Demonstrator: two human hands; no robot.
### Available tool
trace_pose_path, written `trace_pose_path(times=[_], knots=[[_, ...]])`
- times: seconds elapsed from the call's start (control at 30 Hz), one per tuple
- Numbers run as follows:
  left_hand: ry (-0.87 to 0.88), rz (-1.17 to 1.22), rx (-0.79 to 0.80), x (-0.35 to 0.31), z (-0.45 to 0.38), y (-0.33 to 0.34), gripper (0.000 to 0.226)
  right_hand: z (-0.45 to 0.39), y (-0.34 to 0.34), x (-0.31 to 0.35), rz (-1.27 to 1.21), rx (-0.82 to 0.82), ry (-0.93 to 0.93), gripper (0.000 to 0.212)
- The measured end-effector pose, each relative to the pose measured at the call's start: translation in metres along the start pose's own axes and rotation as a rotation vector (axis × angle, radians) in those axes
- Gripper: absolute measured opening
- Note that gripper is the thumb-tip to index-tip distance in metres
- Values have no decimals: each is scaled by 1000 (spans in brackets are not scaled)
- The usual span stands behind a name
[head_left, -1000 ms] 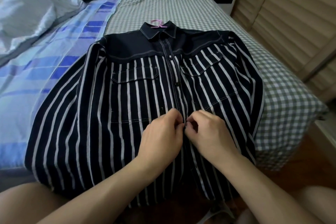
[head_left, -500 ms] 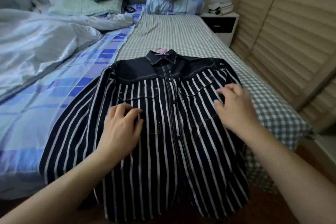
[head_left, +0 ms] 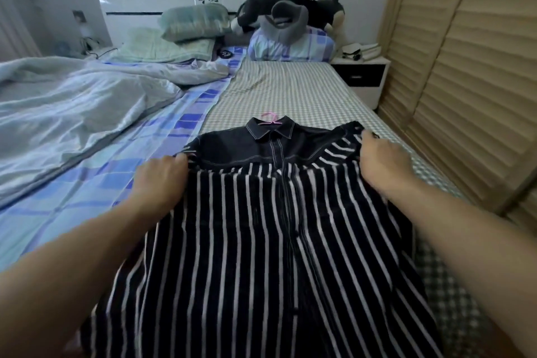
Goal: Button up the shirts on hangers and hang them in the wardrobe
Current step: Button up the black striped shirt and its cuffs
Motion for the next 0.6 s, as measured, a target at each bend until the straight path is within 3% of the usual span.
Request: trace_pose_path(times=[0.1, 0.2, 0.27, 0.37, 0.47, 0.53, 0.6], knots=[[-54, 84, -87, -9, -35, -21, 23, -36, -18, -9, 12, -112, -16, 33], [-137, 325, 98, -40, -30, -17, 31, -43, -5, -12, -135, 135, 52, 57], [-131, 394, 247, -62, 7, -3, 48, -21, 16, -13, 6, 233, -6, 69], [85, 382, -48, -78, 91, 4, 58, 40, 30, -2, 87, -23, -262, 57], [260, 531, -196, -77, 178, 3, 40, 111, 18, 22, -169, -319, -462, 23], [297, 625, -169, -79, 218, 8, 25, 159, 9, 39, -362, -321, -499, 12], [276, 724, -64, -88, 241, 16, 16, 196, 15, 55, -461, -189, -431, 24]])
Point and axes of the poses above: each hand's wrist, its own z-axis away from the middle knuckle, its own y-axis out of the palm, x = y × z, the point moved 2 cm from there along -z, towards the middle knuckle, and after that the axes turned 9 degrees about -y, right-handed, at the moved point
